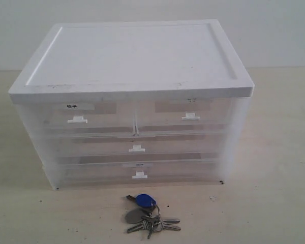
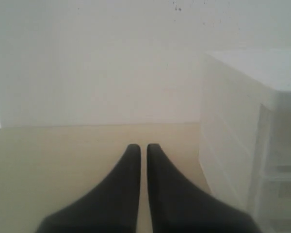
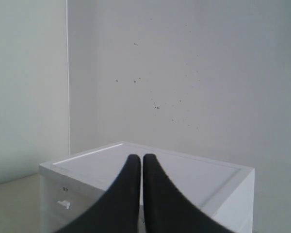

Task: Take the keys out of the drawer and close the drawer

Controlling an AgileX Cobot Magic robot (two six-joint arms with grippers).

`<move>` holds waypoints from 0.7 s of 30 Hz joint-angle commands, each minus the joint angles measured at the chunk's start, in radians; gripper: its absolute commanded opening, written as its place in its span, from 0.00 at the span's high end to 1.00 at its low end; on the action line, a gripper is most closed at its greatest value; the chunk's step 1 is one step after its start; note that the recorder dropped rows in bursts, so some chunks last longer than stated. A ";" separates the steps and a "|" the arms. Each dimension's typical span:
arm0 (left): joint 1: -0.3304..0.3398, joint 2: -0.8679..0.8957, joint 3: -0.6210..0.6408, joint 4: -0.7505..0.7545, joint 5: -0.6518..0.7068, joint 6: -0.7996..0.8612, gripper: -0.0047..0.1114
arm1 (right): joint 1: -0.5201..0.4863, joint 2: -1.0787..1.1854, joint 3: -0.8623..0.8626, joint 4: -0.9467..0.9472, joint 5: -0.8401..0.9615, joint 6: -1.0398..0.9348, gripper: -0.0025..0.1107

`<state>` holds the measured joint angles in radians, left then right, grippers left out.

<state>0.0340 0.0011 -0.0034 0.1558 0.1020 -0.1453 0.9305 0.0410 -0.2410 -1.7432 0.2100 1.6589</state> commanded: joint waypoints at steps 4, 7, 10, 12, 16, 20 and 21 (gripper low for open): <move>0.003 -0.001 0.003 -0.042 0.029 0.028 0.92 | -0.002 -0.003 0.002 -0.001 0.003 0.000 0.98; 0.003 -0.001 0.003 -0.224 0.048 0.234 0.92 | -0.002 -0.003 0.002 -0.001 0.003 0.003 0.98; 0.003 -0.001 0.003 -0.296 0.082 0.356 0.92 | -0.002 -0.003 0.002 -0.001 0.003 0.003 0.98; 0.003 -0.001 0.003 -0.287 0.097 0.358 0.92 | -0.002 -0.003 0.002 -0.001 0.003 0.003 0.98; 0.003 -0.001 0.003 -0.271 0.126 0.354 0.92 | -0.002 -0.003 0.002 -0.001 0.003 0.003 0.98; 0.003 -0.001 0.003 -0.247 0.196 0.354 0.92 | -0.002 -0.003 0.002 -0.001 -0.012 0.003 0.98; 0.003 -0.001 0.003 -0.245 0.199 0.354 0.92 | -0.002 -0.003 0.002 -0.001 -0.010 0.003 0.98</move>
<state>0.0340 0.0011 -0.0034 -0.1011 0.2671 0.2022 0.9305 0.0410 -0.2410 -1.7432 0.2018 1.6607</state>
